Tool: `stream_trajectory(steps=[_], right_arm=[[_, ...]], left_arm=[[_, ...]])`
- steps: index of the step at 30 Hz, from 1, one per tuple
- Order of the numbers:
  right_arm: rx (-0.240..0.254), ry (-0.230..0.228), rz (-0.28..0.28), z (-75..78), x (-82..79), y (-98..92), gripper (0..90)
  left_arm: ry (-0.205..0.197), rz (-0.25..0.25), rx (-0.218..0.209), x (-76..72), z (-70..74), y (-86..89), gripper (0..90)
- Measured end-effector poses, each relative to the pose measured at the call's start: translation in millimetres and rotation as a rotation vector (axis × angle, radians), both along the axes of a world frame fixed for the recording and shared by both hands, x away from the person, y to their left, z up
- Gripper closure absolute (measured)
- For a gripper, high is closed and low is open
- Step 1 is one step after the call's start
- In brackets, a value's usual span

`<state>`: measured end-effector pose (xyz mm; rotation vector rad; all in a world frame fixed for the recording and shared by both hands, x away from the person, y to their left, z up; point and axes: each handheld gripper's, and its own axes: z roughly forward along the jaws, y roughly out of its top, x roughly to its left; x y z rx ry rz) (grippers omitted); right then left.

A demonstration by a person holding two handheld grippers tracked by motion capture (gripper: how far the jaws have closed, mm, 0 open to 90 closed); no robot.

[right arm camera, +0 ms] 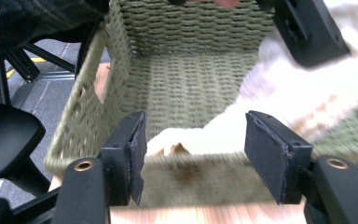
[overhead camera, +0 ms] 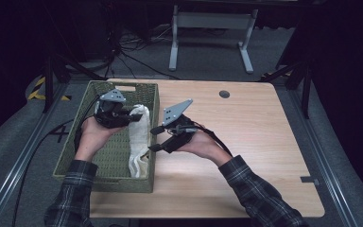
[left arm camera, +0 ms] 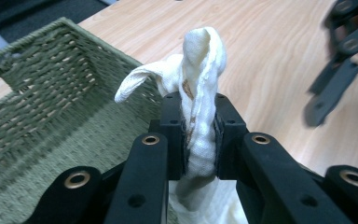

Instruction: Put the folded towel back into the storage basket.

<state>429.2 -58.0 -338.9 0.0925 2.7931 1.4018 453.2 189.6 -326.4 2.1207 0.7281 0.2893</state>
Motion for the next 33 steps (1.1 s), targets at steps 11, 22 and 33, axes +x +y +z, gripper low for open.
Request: stream_trajectory(steps=[11, 22, 33], right_arm=[[-0.002, -0.015, -0.061, -3.0, -2.9, -68.3, 36.4], [-0.027, -0.002, -0.133, -24.7, -14.0, -131.9, 34.0], [-0.042, 0.007, -0.212, -43.4, -25.6, -179.2, 30.7]], left_arm=[[0.011, 0.099, 0.031, 33.2, 3.0, -0.6, 77.7], [0.041, 0.152, 0.061, 54.8, -16.9, -3.6, 66.2], [0.022, 0.167, -0.033, 47.8, -11.9, -7.9, 37.1]])
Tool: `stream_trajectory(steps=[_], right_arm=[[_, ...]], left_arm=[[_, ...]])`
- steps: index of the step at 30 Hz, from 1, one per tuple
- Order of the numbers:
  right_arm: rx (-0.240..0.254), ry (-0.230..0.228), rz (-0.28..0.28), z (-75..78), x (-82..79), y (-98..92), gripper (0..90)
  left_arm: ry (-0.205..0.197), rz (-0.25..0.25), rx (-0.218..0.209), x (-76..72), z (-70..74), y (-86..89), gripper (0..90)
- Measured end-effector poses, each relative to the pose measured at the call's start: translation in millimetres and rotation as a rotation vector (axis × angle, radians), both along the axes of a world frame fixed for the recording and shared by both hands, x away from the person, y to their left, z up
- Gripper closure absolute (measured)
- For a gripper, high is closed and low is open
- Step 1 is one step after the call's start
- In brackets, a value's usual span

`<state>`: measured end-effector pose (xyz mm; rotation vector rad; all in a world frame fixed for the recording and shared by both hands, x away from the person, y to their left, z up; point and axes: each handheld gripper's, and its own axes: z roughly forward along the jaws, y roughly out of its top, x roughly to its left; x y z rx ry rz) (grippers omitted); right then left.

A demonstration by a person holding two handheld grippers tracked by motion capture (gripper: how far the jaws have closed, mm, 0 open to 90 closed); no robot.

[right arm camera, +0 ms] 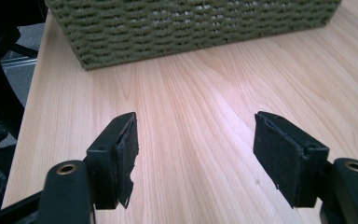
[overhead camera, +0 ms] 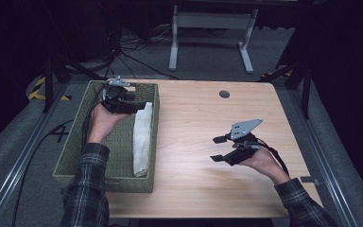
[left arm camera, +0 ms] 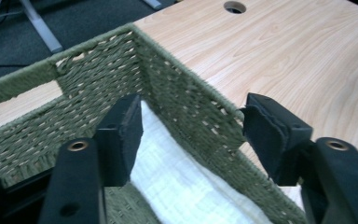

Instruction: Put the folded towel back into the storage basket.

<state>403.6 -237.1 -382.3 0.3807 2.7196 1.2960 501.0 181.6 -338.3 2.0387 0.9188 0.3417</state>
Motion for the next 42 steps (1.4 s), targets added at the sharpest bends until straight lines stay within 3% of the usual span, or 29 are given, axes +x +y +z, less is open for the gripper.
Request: stream_trajectory(steps=[6, 9, 13, 21, 30, 42], right_arm=[[-0.017, 0.005, -0.039, -10.1, -1.8, -15.6, 27.8], [-0.028, 0.003, -0.052, -13.9, -2.5, -22.3, 26.9], [-0.049, 0.014, -0.066, -15.3, -3.6, -29.8, 25.1], [-0.042, 0.01, -0.095, -17.5, -7.7, -50.6, 25.1], [-0.037, 0.002, -0.127, -17.2, -16.2, -71.6, 24.4], [-0.071, 0.026, -0.189, -32.9, -26.0, -96.3, 22.7]], left_arm=[[0.005, -0.03, -0.005, -9.5, 3.3, -12.4, 29.0], [0.002, -0.049, -0.028, -15.1, 5.9, -19.5, 27.1], [-0.006, -0.071, -0.025, -22.7, 7.9, -30.7, 24.1], [-0.003, -0.1, -0.006, -36.5, 9.1, -54.4, 21.5], [0.004, -0.129, 0.007, -50.1, 5.1, -80.2, 19.2], [-0.006, -0.16, 0.015, -79.0, -3.4, -115.5, 15.9]])
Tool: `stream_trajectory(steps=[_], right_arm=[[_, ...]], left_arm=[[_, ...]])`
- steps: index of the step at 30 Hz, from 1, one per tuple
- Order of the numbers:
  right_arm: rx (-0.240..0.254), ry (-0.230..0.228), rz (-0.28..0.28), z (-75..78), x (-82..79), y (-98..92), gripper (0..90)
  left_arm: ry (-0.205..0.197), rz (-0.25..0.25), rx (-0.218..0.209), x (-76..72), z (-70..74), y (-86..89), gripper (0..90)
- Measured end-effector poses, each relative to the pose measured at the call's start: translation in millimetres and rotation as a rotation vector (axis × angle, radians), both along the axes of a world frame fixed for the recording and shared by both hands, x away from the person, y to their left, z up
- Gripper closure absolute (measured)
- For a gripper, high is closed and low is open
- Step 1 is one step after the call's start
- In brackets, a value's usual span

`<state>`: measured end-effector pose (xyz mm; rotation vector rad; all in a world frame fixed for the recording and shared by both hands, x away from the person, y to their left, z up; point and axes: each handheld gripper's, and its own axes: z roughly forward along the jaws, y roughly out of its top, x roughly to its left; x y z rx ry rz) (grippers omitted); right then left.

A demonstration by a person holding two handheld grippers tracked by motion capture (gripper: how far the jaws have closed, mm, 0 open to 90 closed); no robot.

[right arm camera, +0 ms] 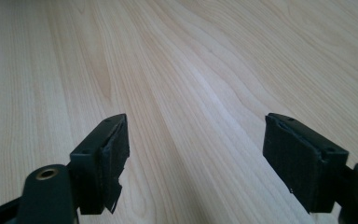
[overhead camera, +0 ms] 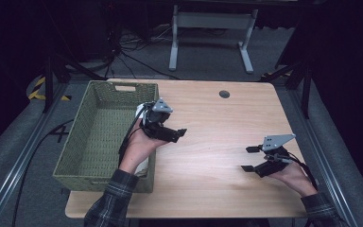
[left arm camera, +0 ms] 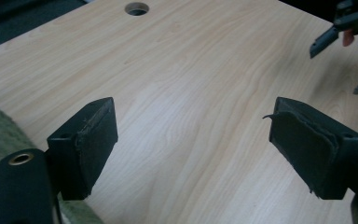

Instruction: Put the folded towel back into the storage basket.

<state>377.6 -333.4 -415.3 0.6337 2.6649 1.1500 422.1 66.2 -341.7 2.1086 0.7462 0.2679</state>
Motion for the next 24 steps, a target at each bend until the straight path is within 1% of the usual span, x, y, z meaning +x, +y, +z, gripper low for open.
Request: stream_trajectory(steps=[2, 3, 7, 8, 9, 11, 12, 14, 15, 16, 19, 21, 24], right_arm=[[-0.007, 0.002, -0.013, -3.0, -1.2, -3.6, 22.3], [-0.006, -0.002, -0.016, -4.4, -1.5, -5.2, 22.0], [-0.015, 0.004, -0.038, -9.7, -3.3, -12.7, 21.2], [-0.015, 0.008, -0.042, -11.2, -3.7, -14.7, 20.9], [-0.013, 0.013, -0.046, -13.3, -4.3, -17.0, 20.6], [-0.013, 0.021, -0.057, -16.0, -5.5, -20.5, 20.6], [-0.013, 0.021, -0.057, -16.0, -5.5, -20.5, 20.6], [-0.024, 0.02, -0.072, -19.4, -7.1, -24.5, 20.6], [-0.025, 0.026, -0.074, -20.6, -7.9, -26.4, 20.6], [-0.025, 0.027, -0.085, -22.1, -8.8, -27.8, 20.3], [-0.035, 0.02, -0.107, -25.2, -11.3, -33.0, 18.8], [-0.03, 0.025, -0.113, -26.3, -12.8, -36.7, 18.3], [-0.028, 0.023, -0.13, -28.1, -14.0, -40.5, 17.4]], left_arm=[[-0.003, -0.005, 0.011, -3.9, -2.9, -6.4, 15.4], [0.0, -0.011, 0.012, -5.9, -4.3, -9.4, 15.2], [0.011, -0.032, 0.037, -15.0, -11.1, -24.2, 14.9], [0.011, -0.032, 0.037, -15.0, -11.1, -24.2, 14.9], [0.008, -0.037, 0.048, -18.9, -13.4, -30.8, 14.9], [0.007, -0.035, 0.047, -24.3, -15.2, -38.3, 14.7], [0.007, -0.035, 0.047, -24.3, -15.2, -38.3, 14.6], [0.01, -0.051, 0.052, -28.0, -18.4, -46.7, 14.5], [0.021, -0.053, 0.051, -29.5, -20.7, -50.1, 14.5], [0.024, -0.059, 0.058, -30.0, -23.4, -53.0, 14.5], [0.053, -0.064, 0.054, -33.5, -36.6, -61.0, 14.2], [0.052, -0.068, 0.056, -35.8, -44.0, -64.4, 14.0], [0.07, -0.081, 0.053, -41.1, -54.9, -71.0, 13.7]])
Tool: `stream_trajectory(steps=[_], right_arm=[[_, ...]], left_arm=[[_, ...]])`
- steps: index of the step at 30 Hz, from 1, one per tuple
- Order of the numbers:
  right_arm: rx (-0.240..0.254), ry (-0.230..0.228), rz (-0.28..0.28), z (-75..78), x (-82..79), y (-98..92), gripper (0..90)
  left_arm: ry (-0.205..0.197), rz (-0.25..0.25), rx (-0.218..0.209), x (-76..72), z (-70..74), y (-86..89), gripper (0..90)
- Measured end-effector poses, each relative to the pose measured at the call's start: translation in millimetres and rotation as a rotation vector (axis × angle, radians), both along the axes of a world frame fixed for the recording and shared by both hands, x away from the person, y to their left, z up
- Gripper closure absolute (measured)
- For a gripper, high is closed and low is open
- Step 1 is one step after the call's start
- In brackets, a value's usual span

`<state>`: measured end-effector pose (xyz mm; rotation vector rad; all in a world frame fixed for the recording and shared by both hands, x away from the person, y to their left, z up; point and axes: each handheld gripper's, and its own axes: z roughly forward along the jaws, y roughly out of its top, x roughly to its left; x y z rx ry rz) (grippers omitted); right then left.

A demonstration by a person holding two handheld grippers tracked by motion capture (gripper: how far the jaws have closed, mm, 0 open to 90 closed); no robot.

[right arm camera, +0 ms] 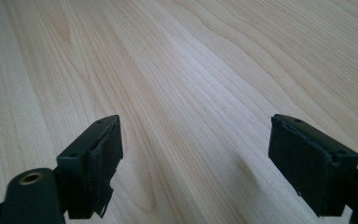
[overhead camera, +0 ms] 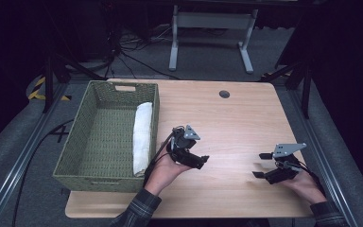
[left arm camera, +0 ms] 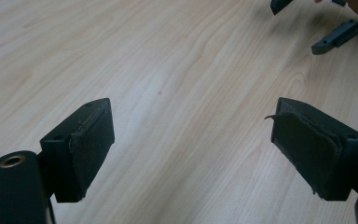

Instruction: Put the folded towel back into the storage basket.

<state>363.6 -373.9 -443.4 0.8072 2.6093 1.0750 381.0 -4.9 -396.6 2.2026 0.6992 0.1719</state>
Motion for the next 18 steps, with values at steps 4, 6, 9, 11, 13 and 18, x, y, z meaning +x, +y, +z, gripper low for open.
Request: stream_trajectory(steps=[4, 6, 9, 11, 13, 18], right_arm=[[-0.011, -0.014, -0.025, -2.3, -1.3, -2.2, 15.8], [0.001, -0.025, -0.035, -4.0, -2.2, -3.6, 14.5], [0.003, -0.029, -0.046, -5.4, -2.0, -4.3, 11.9], [0.003, -0.036, -0.05, -6.6, -1.6, -4.6, 11.1], [-0.001, -0.038, -0.051, -8.0, -1.8, -4.6, 10.3], [-0.018, -0.052, -0.048, -10.8, -1.2, -3.3, 7.4]], left_arm=[[-0.009, -0.02, 0.029, -5.2, -8.3, -6.9, 12.7], [-0.014, -0.026, 0.053, -11.0, -17.0, -14.0, 11.9], [-0.01, -0.03, 0.037, -14.7, -26.0, -18.3, 11.9], [-0.019, -0.034, 0.036, -16.5, -32.3, -20.8, 11.7], [-0.025, -0.036, 0.028, -17.3, -37.5, -22.5, 11.4], [-0.017, -0.04, 0.048, -17.0, -47.7, -27.2, 8.6]])
